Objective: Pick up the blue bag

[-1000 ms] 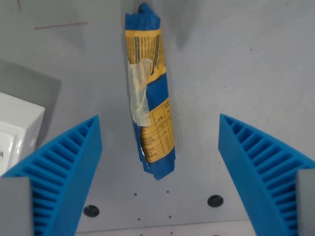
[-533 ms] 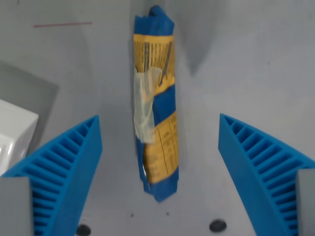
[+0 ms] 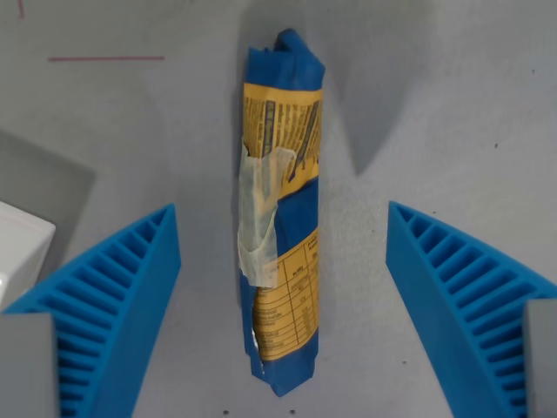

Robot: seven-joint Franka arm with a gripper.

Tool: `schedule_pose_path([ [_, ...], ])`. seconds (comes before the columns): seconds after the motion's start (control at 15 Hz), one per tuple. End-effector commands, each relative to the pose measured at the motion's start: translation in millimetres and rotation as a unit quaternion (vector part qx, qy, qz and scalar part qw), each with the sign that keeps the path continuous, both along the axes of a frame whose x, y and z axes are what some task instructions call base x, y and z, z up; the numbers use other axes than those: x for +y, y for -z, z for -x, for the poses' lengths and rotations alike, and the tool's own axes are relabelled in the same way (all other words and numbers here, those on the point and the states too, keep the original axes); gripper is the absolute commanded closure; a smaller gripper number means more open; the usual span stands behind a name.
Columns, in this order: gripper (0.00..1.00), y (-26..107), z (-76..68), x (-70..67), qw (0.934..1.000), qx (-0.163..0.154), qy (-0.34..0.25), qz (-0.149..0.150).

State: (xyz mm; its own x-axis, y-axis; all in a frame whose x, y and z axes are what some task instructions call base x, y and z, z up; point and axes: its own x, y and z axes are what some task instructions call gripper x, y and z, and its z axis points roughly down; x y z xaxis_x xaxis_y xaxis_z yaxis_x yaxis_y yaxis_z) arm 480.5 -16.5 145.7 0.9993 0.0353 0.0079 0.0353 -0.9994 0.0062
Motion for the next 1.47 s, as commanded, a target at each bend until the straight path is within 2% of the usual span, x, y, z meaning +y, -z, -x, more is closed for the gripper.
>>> schedule_pose_path([
  [0.07,0.00,-11.3,11.6,-0.4,0.9992,-0.031,-0.015,-0.018],
  [0.13,0.00,-12.6,13.1,-0.6,0.9993,-0.030,-0.014,-0.018],
  [0.27,0.00,-2.6,12.1,0.1,0.9993,-0.030,-0.013,-0.018],
  [0.47,0.00,11.6,0.8,1.3,0.9991,-0.035,-0.013,-0.018],
  [0.53,1.00,16.7,2.6,1.9,0.9992,-0.034,-0.013,-0.018],
  [1.47,1.00,16.7,2.6,1.9,0.9992,-0.034,-0.013,-0.018],
])
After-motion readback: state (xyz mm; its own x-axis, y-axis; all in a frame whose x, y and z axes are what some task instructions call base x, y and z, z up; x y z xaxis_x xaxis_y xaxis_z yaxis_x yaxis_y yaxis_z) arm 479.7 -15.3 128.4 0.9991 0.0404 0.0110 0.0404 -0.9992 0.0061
